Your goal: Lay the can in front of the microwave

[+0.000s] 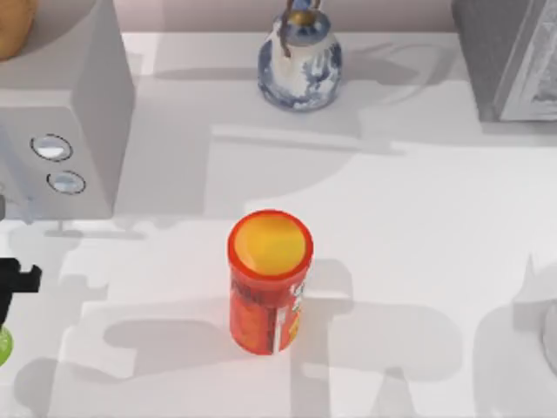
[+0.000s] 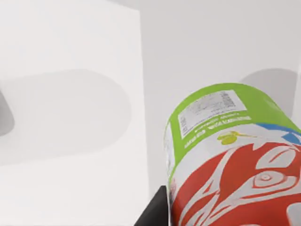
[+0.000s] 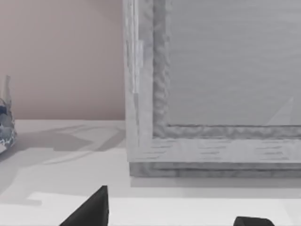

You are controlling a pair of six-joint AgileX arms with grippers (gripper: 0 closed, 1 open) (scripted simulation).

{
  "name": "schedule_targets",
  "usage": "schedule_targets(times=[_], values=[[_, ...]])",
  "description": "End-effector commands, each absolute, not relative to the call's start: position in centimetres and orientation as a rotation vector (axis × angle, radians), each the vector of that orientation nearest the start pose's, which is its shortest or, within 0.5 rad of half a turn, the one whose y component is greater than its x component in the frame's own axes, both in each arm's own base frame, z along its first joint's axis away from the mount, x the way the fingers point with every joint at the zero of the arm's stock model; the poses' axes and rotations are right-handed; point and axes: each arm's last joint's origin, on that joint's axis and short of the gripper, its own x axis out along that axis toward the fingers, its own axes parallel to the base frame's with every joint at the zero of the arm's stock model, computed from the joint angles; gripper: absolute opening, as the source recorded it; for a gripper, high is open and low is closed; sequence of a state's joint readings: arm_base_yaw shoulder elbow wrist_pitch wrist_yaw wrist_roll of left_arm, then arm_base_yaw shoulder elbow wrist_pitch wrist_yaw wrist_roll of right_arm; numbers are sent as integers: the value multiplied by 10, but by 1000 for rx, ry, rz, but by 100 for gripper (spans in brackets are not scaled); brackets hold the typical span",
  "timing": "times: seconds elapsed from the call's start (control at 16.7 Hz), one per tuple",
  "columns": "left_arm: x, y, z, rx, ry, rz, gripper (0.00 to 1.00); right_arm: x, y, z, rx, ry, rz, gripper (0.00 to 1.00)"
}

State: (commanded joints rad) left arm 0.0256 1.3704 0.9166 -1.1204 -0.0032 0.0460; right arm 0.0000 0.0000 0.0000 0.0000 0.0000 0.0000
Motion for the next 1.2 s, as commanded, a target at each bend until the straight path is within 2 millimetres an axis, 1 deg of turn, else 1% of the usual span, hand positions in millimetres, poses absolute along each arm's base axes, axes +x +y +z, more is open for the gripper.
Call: schedule_targets(times=[0.18,0.36,1.14,1.2], values=[[219,7,201,17,1570,-15,0,106,-1,160,0,0,0,100],[219,7,201,17,1570,-15,0,106,-1,160,0,0,0,100],[219,7,201,17,1570,-15,98,106,-1,160,0,0,0,100],[219,7,201,17,1570,-15,100,106,-1,160,0,0,0,100]])
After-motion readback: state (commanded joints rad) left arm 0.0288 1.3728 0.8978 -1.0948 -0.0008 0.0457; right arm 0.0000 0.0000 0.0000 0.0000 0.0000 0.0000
